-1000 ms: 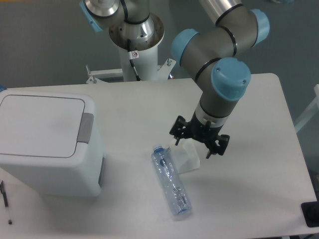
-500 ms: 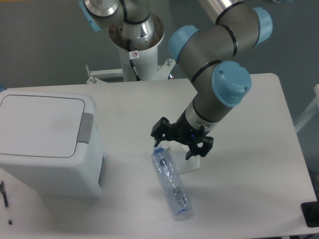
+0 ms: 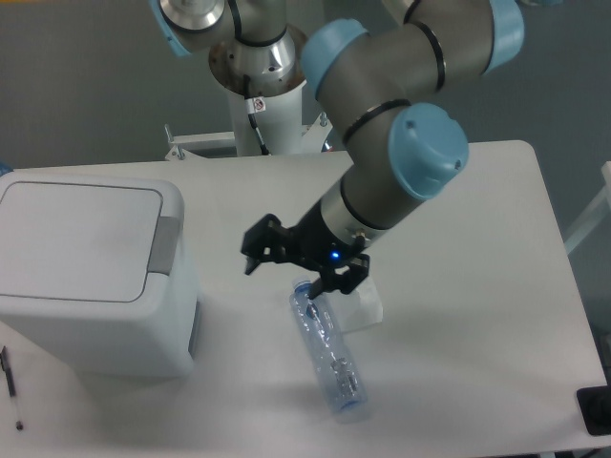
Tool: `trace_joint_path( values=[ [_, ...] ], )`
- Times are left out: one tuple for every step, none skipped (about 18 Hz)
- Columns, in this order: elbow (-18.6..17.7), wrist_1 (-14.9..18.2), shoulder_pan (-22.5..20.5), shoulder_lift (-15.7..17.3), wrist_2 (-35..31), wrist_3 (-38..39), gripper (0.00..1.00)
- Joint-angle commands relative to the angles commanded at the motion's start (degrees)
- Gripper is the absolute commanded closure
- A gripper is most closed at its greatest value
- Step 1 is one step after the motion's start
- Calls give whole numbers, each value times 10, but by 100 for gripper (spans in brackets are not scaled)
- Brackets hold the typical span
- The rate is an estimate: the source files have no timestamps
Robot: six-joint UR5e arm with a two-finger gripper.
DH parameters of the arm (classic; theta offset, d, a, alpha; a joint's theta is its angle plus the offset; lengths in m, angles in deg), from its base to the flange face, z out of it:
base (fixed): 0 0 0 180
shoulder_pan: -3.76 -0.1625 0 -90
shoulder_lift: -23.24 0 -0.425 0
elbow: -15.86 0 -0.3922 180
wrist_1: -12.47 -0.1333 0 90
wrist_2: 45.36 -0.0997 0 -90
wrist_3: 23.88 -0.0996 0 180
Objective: Open the trash can
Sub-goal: 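Move the gripper across the table toward the trash can's grey lid panel, then press the gripper down on the grey panel to pop the lid open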
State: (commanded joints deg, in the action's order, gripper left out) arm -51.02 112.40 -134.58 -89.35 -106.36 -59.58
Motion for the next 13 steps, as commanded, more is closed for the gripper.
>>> trace_joint_path(
  values=[
    [0,1,6,6,3,8,0],
    [0,1,11,9,3,14,0],
    [0,1,15,9,5,20,0],
    [0,0,21,11,9,26,0],
    [1,0,25,12,11,28,0],
    [0,0,29,13,12,29,0],
    [-1,1,35,15,11,29,0],
    [-4,1,40,18,11,29,0],
    [-7,1,41,23,11,28,0],
    [-7,1,42,25,11,28,0],
    [-7,0,42,26,11,28,0],
    [-7,0,42,26,11,28,0],
    [-8,0,43,25,11,28,0]
  ],
)
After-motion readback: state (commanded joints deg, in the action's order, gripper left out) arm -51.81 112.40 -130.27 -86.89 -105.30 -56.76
